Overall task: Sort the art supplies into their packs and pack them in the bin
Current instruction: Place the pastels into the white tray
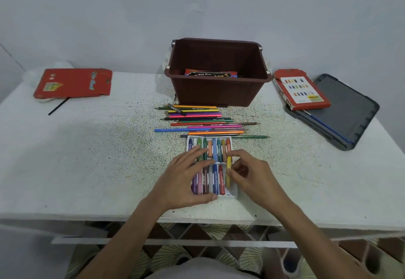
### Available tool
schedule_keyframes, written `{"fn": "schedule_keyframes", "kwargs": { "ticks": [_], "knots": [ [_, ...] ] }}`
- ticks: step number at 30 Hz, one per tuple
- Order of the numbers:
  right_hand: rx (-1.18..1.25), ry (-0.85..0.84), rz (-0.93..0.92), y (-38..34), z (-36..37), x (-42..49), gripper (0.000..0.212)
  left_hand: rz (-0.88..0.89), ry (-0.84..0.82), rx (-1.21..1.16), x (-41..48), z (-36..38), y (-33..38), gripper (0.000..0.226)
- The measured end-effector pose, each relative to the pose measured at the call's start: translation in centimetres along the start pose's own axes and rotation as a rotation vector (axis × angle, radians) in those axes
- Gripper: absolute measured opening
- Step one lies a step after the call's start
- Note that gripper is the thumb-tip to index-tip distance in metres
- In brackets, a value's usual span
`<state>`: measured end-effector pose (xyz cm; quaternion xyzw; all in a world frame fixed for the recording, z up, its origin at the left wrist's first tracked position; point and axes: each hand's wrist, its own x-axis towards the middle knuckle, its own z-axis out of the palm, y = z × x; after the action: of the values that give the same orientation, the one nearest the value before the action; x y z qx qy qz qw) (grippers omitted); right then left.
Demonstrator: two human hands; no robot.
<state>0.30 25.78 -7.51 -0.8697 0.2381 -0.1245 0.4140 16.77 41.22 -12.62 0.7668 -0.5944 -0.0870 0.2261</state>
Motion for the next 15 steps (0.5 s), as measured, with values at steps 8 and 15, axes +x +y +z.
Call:
{"fn": "schedule_keyframes", "kwargs": {
  "ticks": [8, 15],
  "knots": [
    [-0.129, 0.106, -0.082, 1.6, 1.9, -1.0, 0.041, -0.002, 0.002, -0.019, 0.0, -0.1, 0.1, 0.089],
    [-0.074, 0.122, 0.031, 2.6, 2.2, -1.1, 0.057, -0.01, -0.012, -0.009, 0.0, -0.2, 0.1, 0.089]
  ]
}}
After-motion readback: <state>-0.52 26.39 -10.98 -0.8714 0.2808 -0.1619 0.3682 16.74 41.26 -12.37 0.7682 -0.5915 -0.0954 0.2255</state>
